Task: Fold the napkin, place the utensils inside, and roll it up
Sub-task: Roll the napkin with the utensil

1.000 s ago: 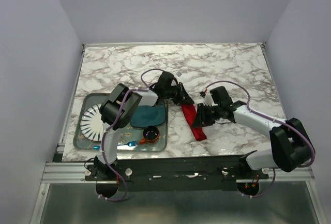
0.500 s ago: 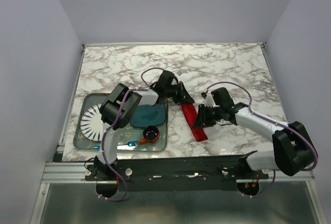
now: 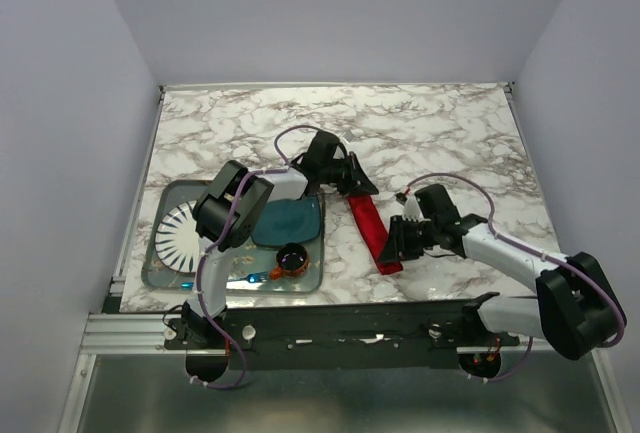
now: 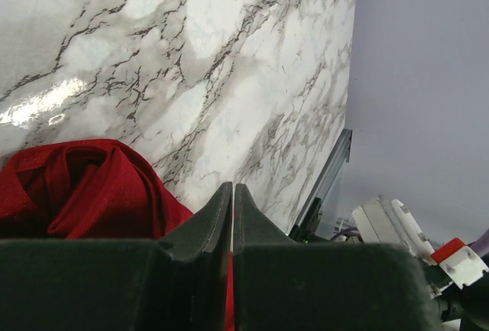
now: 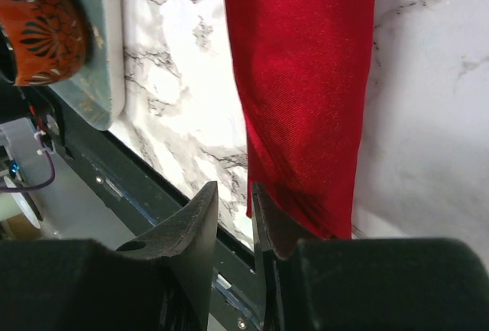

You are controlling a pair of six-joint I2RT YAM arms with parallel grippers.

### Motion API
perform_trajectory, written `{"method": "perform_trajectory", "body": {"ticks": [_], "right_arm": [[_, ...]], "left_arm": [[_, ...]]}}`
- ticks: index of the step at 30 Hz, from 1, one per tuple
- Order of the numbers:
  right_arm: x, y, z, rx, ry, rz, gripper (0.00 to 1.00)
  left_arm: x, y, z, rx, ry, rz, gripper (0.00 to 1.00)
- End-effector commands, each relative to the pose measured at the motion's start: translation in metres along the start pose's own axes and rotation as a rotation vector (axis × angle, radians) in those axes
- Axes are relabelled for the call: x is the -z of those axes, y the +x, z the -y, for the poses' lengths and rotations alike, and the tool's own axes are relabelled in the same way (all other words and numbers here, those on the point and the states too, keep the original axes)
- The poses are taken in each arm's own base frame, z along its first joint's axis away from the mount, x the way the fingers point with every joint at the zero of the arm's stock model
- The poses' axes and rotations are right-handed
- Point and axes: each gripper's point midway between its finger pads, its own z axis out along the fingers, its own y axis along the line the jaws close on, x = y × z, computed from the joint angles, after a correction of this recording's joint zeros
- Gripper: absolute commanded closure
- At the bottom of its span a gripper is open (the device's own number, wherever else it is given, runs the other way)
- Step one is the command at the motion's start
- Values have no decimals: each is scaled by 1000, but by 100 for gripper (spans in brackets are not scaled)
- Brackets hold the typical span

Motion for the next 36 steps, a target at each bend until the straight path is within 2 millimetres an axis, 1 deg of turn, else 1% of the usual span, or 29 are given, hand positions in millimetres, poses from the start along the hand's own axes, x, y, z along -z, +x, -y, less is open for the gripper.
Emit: {"method": "perform_trajectory", "body": {"ticks": [1, 5, 8, 9, 11, 12, 13, 14, 15, 17, 18, 19, 20, 21, 22, 23, 24, 25, 26, 27, 28, 29, 30, 31, 32, 33, 34, 35, 36], "right_arm": [[8, 7, -4, -7, -8, 1, 67], [2, 22, 10, -29, 22, -31, 67], [-2, 23, 10, -33, 10, -33, 67], [-2, 21, 11, -32, 19, -27, 66], [0, 15, 12, -13, 34, -13, 63], [5, 5, 8, 1, 53, 2, 62], [9, -1, 7, 32, 65, 8, 60], [14, -10, 2, 51, 74, 22, 55], [22, -22, -6, 72, 85, 34, 52], [30, -36, -14, 131, 92, 43, 43], [34, -35, -6, 129, 151, 19, 39], [42, -53, -11, 182, 173, 57, 36], [46, -60, -8, 194, 212, 68, 29], [49, -66, -3, 202, 260, 68, 26], [57, -84, -1, 252, 313, 108, 24], [57, -90, 0, 272, 328, 111, 20], [57, -96, 0, 283, 340, 110, 20], [50, -100, 8, 292, 371, 78, 20], [53, -114, 2, 305, 378, 98, 20], [49, -118, 3, 315, 394, 98, 19], [43, -122, 8, 327, 427, 92, 18], [41, -127, 8, 339, 435, 100, 15], [35, -131, 5, 355, 433, 105, 14], [32, -133, 5, 360, 433, 102, 14], [24, -132, 9, 365, 442, 75, 13], [21, -134, 6, 376, 440, 71, 13], [17, -133, 7, 386, 448, 61, 13], [9, -132, 10, 393, 458, 37, 13], [4, -130, 5, 413, 454, 28, 12]], "left_arm": [[2, -10, 10, -30, 6, 18, 88], [5, -14, 19, -32, 23, 27, 88], [13, -21, 31, -37, 35, 41, 88], [20, -31, 39, -41, 47, 62, 88], [28, -39, 46, -39, 54, 82, 87], [38, -49, 58, -56, 67, 107, 87], [44, -54, 63, -70, 66, 121, 87], [49, -55, 62, -86, 42, 123, 87], [58, -60, 77, -116, 53, 147, 87], [69, -63, 80, -128, 37, 160, 87], [79, -64, 87, -148, 40, 177, 87], [85, -63, 90, -155, 42, 184, 87], [91, -64, 89, -158, 37, 194, 87], [102, -60, 93, -166, 39, 203, 87], [107, -61, 91, -168, 28, 218, 87], [114, -61, 89, -168, 23, 229, 86], [123, -57, 92, -172, 27, 239, 86], [129, -56, 92, -181, 23, 248, 86], [135, -55, 92, -187, 20, 256, 86], [147, -53, 95, -198, 21, 276, 86], [154, -52, 95, -203, 16, 289, 87], [160, -52, 94, -208, 9, 301, 87], [173, -53, 98, -215, 14, 327, 87], [179, -52, 100, -218, 20, 336, 87], [184, -50, 101, -220, 18, 338, 87], [193, -48, 106, -237, 25, 351, 87], [198, -49, 107, -245, 26, 362, 87], [201, -45, 104, -239, 14, 356, 87], [205, -40, 105, -244, 19, 356, 87]]}}
